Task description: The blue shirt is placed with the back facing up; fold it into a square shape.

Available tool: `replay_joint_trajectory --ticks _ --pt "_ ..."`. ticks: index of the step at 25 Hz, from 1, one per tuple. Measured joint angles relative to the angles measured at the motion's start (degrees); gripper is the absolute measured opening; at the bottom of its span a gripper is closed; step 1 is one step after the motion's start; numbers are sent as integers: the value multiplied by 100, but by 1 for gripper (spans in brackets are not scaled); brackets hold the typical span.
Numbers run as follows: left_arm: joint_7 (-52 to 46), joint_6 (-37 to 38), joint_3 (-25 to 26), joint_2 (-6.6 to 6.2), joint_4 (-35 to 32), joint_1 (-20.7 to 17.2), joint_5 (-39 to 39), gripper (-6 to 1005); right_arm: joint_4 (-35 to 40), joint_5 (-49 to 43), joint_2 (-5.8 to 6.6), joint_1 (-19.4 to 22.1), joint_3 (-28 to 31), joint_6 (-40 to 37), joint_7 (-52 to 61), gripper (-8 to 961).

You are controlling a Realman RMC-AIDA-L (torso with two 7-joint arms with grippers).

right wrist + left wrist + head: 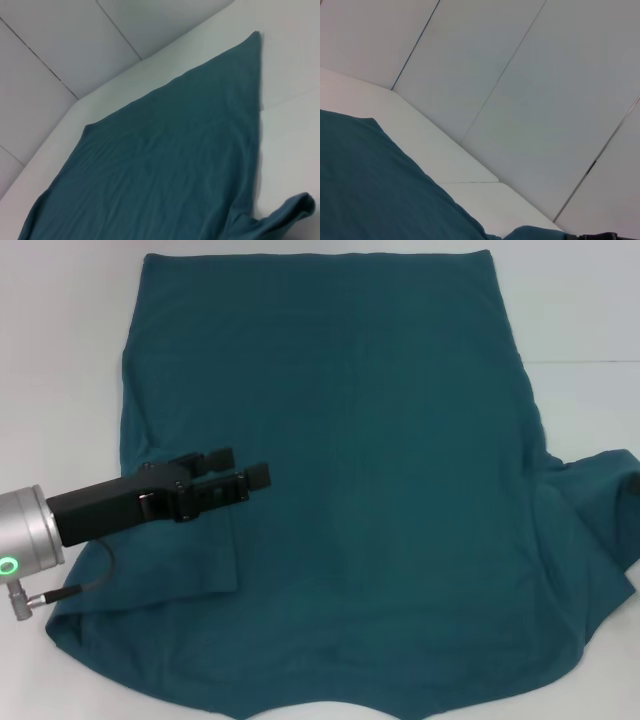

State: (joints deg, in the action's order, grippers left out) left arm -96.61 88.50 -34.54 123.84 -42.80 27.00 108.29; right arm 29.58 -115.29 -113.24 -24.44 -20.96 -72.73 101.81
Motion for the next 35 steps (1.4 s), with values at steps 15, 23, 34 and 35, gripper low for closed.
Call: replay_joint_trajectory --ticks 15,23,34,35 --pt "-6 7 -1 0 79 -23 7 862 56 -73 149 -28 -50 298 -4 72" --pt "-7 10 0 0 79 3 17 862 59 -73 120 -171 -159 455 -95 81" --pt "-7 -6 0 0 105 0 17 861 55 -72 119 -370 -410 357 -44 92" --pt "-5 -11 0 0 120 -1 16 861 50 -72 120 -384 -437 274 -5 93"
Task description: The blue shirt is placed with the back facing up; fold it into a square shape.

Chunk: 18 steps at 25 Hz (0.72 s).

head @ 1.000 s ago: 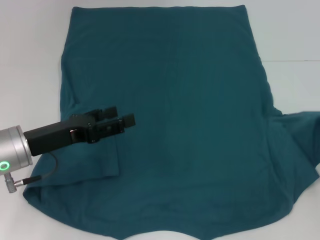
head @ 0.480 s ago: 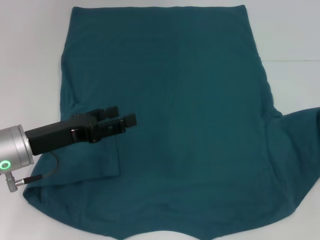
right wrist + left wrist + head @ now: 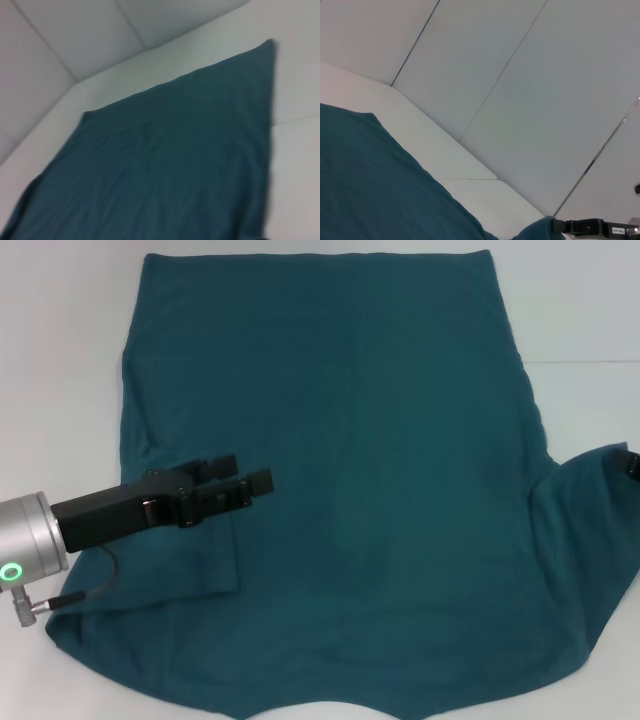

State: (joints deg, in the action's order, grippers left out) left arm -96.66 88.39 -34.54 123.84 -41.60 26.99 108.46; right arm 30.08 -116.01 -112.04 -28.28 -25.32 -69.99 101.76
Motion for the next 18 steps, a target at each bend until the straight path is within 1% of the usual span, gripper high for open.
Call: replay_joint_trajectory --ticks 3,6,11,12,18 --pt "2 -20 0 0 12 -1 0 861 -5 5 -7 -55 -12 -278 150 97" --pt "8 -28 0 0 12 5 0 861 10 6 -46 -131 -94 -458 334 100" --pt "47 -33 0 0 12 46 0 861 -24 6 -93 -262 -325 -436 624 105" --pt "55 -38 0 -2 11 61 -2 861 -25 5 -126 -324 -395 -403 677 106" --pt "57 -48 0 -7 11 75 -16 862 -40 2 -157 -515 -465 -382 773 113"
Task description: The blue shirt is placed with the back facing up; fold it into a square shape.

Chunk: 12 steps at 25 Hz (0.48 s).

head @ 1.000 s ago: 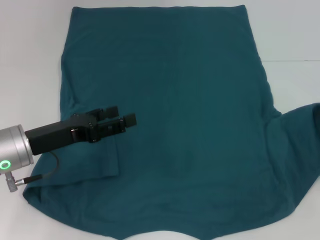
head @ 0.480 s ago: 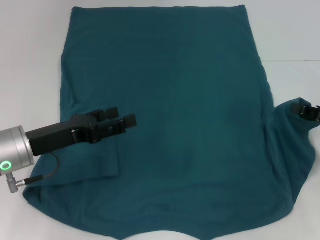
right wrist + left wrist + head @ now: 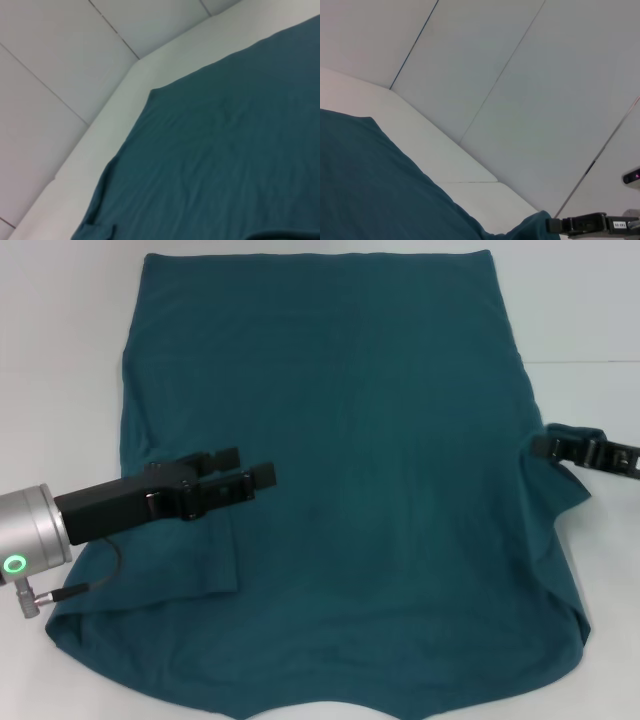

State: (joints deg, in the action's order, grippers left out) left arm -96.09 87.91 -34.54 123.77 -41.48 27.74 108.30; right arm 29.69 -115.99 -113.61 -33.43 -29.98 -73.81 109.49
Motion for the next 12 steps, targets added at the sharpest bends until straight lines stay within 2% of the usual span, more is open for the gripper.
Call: replay_joint_trajectory --ticks 9,12 --pt "9 -92 0 -2 0 3 -27 862 13 -3 -5 -283 -232 150 240 122" --pt "12 -122 0 -2 4 3 -27 862 -62 -3 -69 -374 -342 358 240 125"
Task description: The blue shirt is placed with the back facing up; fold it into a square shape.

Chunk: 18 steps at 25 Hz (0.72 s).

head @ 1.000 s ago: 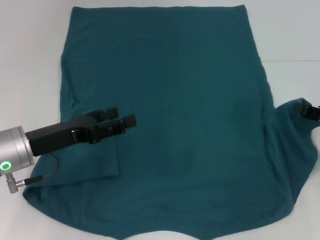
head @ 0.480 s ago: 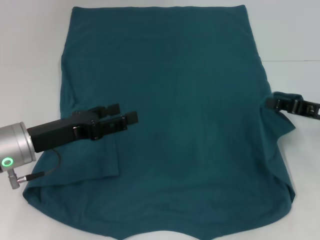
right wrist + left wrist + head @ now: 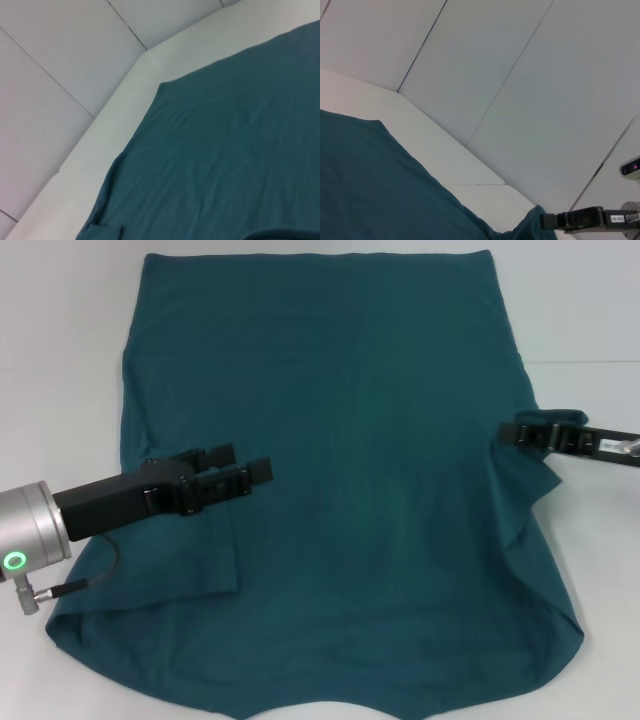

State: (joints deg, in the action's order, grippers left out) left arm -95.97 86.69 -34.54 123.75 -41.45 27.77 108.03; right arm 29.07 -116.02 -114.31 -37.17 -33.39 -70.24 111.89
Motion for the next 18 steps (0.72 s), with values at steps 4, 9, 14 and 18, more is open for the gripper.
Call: replay_joint_trajectory --ticks 4,9,14,18 --pt "0 -11 3 -3 3 0 -1 862 -129 20 -172 -136 -116 248 -75 130" --pt "0 -28 0 -12 5 13 -1 861 -164 33 -412 -362 -144 235 -128 135" --pt "2 -90 1 -18 5 24 26 861 -127 18 -414 -426 -151 202 -81 300" --pt "6 -100 2 -18 5 26 32 862 -110 19 -226 -270 -146 59 -18 443"
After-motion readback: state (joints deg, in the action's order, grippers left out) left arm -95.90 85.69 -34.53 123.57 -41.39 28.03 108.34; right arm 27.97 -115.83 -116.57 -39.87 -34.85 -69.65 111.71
